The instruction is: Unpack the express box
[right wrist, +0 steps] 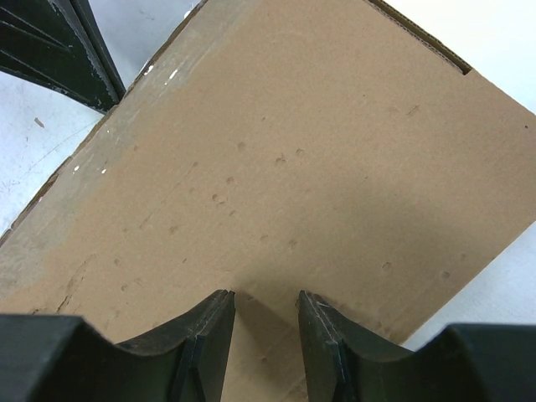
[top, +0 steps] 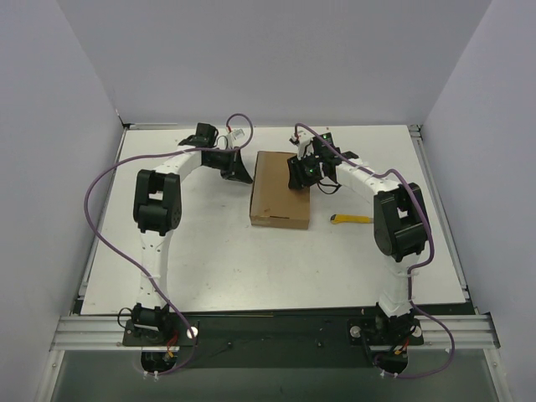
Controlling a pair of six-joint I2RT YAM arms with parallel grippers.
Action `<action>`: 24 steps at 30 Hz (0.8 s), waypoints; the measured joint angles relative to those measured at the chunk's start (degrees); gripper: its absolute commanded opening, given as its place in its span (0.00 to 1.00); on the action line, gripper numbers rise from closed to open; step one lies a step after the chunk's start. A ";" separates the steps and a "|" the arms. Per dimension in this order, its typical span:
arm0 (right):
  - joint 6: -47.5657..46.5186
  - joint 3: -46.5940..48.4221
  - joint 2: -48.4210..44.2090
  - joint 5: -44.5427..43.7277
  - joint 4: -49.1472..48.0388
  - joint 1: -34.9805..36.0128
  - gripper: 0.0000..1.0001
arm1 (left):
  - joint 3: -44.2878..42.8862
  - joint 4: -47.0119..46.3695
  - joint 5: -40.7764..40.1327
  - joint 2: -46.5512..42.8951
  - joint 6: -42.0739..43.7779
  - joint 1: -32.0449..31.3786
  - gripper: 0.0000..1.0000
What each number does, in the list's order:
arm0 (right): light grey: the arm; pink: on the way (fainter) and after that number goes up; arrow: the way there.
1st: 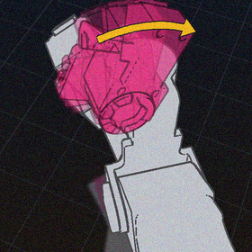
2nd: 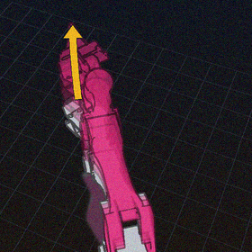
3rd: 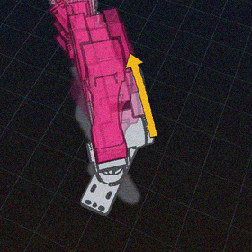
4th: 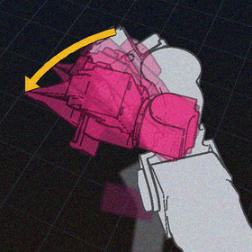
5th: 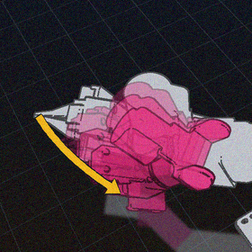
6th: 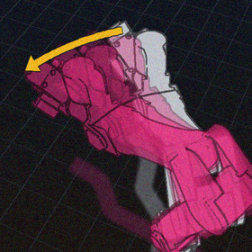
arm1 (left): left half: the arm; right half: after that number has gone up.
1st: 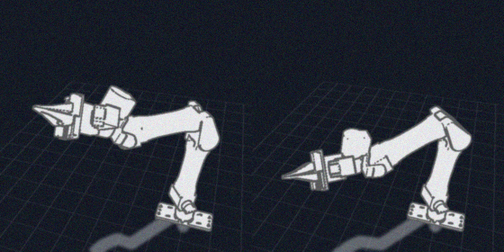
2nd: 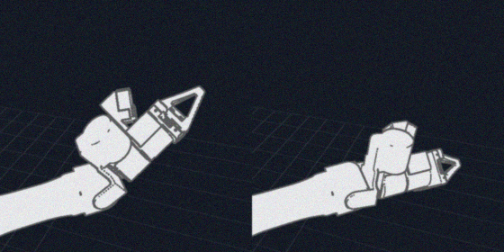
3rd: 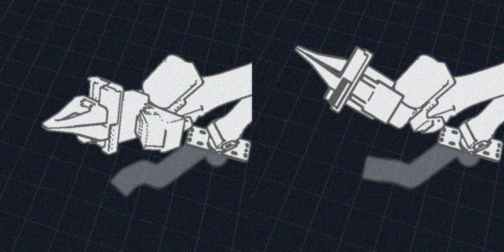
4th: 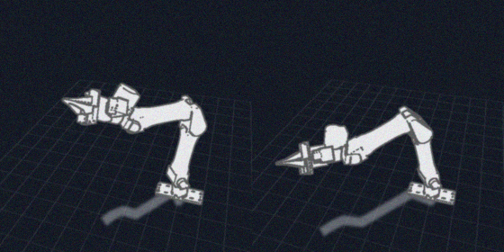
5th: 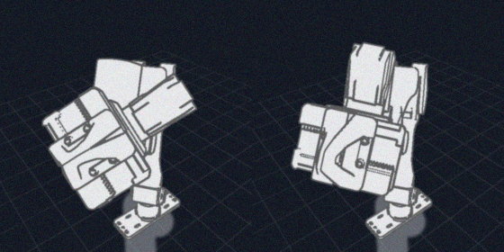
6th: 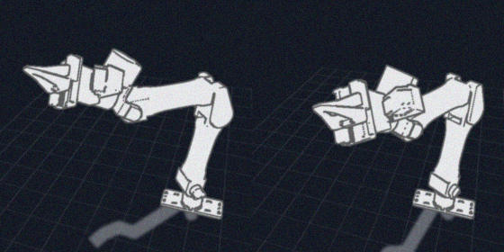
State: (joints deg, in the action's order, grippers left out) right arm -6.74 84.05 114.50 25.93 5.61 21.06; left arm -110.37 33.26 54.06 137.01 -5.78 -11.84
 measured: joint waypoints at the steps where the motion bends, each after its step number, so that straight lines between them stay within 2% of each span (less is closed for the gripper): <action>1: -0.02 0.00 0.00 0.00 0.02 0.00 0.38 | 0.00 0.17 -0.39 0.00 0.17 0.00 0.00; 11: -0.59 0.00 0.00 -0.13 0.02 0.04 0.38 | 1.22 3.76 -7.63 0.07 3.56 0.92 0.00; 12: -0.63 -0.02 0.00 -0.11 0.02 0.04 0.38 | 1.36 4.02 -7.58 0.07 3.67 1.25 0.13; 15: -0.66 -0.02 0.00 -0.13 0.04 0.04 0.38 | 1.40 3.72 -6.56 0.07 3.34 2.12 0.27; 16: -0.68 -0.02 0.00 -0.15 0.02 0.04 0.38 | 1.40 3.37 -5.66 0.07 3.04 2.29 0.36; 20: -0.74 -0.02 0.00 -0.15 0.02 0.07 0.38 | 1.40 0.59 -1.29 0.07 -1.16 2.23 0.47; 24: -0.85 -0.02 0.00 -0.20 0.02 0.11 0.38 | 1.40 -3.65 2.47 0.07 -5.68 0.59 0.48</action>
State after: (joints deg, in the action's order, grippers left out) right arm -7.60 84.03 114.50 25.74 5.63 21.17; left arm -108.97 29.61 56.53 137.08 -11.46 -11.25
